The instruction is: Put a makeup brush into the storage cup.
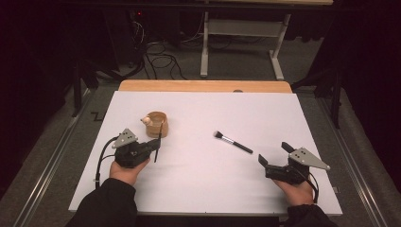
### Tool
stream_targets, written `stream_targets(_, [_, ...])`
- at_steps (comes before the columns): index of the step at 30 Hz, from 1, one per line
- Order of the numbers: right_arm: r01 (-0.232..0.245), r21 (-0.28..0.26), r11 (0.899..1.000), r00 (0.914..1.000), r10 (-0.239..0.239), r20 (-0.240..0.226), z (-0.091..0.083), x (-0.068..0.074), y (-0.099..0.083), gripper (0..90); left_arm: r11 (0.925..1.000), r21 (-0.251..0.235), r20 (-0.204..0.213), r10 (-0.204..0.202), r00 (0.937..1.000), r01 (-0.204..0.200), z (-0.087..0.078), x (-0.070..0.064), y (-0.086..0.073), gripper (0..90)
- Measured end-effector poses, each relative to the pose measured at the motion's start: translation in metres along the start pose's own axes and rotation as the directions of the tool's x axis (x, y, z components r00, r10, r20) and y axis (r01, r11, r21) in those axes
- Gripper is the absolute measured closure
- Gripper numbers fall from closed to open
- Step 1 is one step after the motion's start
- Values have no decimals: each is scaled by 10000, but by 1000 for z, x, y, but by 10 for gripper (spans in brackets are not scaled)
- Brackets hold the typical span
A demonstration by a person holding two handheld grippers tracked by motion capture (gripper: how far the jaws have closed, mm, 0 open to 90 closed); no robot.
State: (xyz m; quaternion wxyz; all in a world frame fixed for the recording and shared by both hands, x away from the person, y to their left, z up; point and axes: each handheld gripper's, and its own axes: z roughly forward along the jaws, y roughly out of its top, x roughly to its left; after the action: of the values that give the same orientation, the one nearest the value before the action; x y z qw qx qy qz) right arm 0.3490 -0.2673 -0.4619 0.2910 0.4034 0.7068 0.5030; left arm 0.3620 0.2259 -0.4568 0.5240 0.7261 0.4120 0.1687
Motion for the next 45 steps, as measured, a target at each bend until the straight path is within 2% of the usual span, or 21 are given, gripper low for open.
stream_targets(5, [6, -45, 10000, 10000, -6, 0, -1, 1, 0, 25, 9968, -791, -19, 127, 9999, -128, -7, -3, 1, 832])
stream_targets(13, [36, -100, 9999, 10000, -37, -12, -1, 1, 1, 26, 9828, -1812, 90, 390, 9992, -367, -14, -7, 2, 832])
stream_targets(25, [20, -113, 9999, 10000, -20, 5, -2, 1, 1, 26, 9825, -1796, 338, 566, 9978, -497, -13, -13, 5, 832])
stream_targets(34, [-49, -111, 9999, 10000, 49, 5, -2, 0, 1, 26, 9789, -1840, 855, 1057, 9907, -886, -5, -35, 20, 832])
stream_targets(45, [-41, -133, 9999, 10000, 41, 15, -3, 0, 1, 26, 9748, -1939, 1465, 1403, 9792, -1106, 18, -60, 31, 832])
